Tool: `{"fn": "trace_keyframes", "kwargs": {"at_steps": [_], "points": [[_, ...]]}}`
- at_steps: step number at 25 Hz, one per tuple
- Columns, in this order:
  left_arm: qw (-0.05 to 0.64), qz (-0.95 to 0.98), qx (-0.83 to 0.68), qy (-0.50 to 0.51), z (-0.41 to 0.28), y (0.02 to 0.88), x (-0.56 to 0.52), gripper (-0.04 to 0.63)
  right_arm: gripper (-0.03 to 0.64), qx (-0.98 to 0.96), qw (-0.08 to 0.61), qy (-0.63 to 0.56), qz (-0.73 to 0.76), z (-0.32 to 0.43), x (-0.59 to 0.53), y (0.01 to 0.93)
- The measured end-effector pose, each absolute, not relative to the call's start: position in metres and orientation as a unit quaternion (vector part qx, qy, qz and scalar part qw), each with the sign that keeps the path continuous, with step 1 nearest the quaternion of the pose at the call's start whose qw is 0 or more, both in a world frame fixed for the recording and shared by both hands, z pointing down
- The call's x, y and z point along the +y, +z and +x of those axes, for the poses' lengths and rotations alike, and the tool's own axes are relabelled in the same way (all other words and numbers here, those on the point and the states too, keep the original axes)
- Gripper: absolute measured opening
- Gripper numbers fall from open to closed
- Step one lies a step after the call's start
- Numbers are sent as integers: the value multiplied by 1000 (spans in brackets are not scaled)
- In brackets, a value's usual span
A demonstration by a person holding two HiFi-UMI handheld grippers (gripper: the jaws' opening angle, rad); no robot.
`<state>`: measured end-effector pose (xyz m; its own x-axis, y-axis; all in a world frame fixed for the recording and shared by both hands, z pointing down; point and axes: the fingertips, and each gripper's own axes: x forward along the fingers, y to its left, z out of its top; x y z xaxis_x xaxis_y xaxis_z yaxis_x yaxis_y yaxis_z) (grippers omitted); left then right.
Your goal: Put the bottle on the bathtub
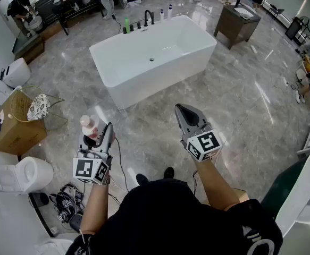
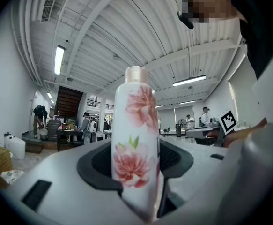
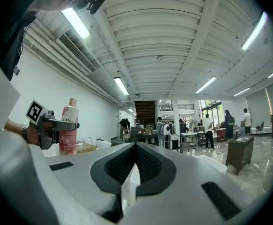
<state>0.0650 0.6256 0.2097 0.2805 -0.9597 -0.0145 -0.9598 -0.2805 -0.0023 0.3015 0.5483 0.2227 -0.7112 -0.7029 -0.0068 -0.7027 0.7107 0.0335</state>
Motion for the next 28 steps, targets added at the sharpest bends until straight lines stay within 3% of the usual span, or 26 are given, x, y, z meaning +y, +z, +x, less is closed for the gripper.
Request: {"fn": "trace_keyframes", "kwargs": {"at_steps": [22,28], "points": [[7,-792,611,2,91,211,596,227,9,-941,-34,-15,336,331,528,226],[4,-781,625,2,126,214,569,227,9,-945,-44,19,325,371,501,240]]}}
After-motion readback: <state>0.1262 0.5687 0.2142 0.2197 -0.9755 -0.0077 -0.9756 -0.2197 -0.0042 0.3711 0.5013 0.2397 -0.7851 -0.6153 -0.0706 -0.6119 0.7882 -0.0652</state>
